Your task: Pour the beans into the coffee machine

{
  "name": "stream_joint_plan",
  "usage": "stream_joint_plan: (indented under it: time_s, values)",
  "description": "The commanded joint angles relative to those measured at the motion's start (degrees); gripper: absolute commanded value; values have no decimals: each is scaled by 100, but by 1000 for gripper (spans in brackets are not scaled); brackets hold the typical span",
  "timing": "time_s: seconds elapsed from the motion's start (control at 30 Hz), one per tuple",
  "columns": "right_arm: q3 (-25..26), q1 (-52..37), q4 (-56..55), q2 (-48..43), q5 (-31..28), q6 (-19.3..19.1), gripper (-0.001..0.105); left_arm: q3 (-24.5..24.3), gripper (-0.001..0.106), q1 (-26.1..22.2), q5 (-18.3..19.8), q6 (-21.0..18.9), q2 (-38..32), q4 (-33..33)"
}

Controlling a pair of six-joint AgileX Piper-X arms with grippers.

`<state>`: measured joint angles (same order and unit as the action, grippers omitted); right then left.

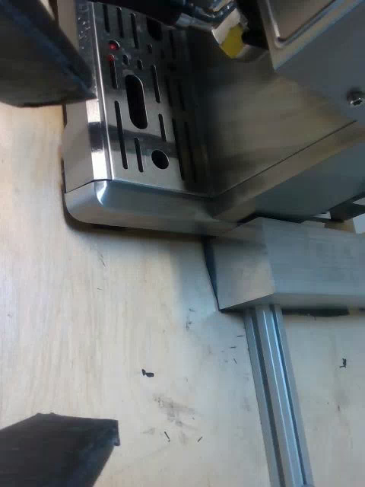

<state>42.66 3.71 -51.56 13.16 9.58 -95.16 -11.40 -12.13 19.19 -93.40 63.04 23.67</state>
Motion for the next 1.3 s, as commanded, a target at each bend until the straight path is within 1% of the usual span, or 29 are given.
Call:
stream_joint_plan:
  time_s: [0.03,0.13,0.2,0.47,0.63,0.73,0.8,0.87,1.03,1.2,1.3]
  values:
    - [57,-5,-12,-26,57,-25,82,-28,22,6,79,-66,-16,46]
    - [57,-5,-12,-26,57,-25,82,-28,30,6,79,-66,-16,46]
    - [57,-5,-12,-26,57,-25,82,-28,39,6,79,-66,-16,24]
    - [57,-5,-12,-26,57,-25,82,-28,40,6,79,-66,-16,27]
    - [57,-5,-12,-26,57,-25,82,-28,40,6,79,-66,-16,-87]
    - [57,-5,-12,-26,57,-25,82,-28,45,6,79,-66,-16,-187]
    - [57,-5,-12,-26,57,-25,82,-28,50,6,79,-66,-16,-215]
    - [57,-5,-12,-26,57,-25,82,-28,52,6,79,-66,-16,-237]
    - [57,-5,-12,-26,57,-25,82,-28,53,6,79,-66,-16,-283]
    - [57,-5,-12,-26,97,-25,82,-28,73,6,28,-66,-16,-297]
    - [57,-5,-12,-26,94,-25,82,-28,75,6,29,-66,-16,-297]
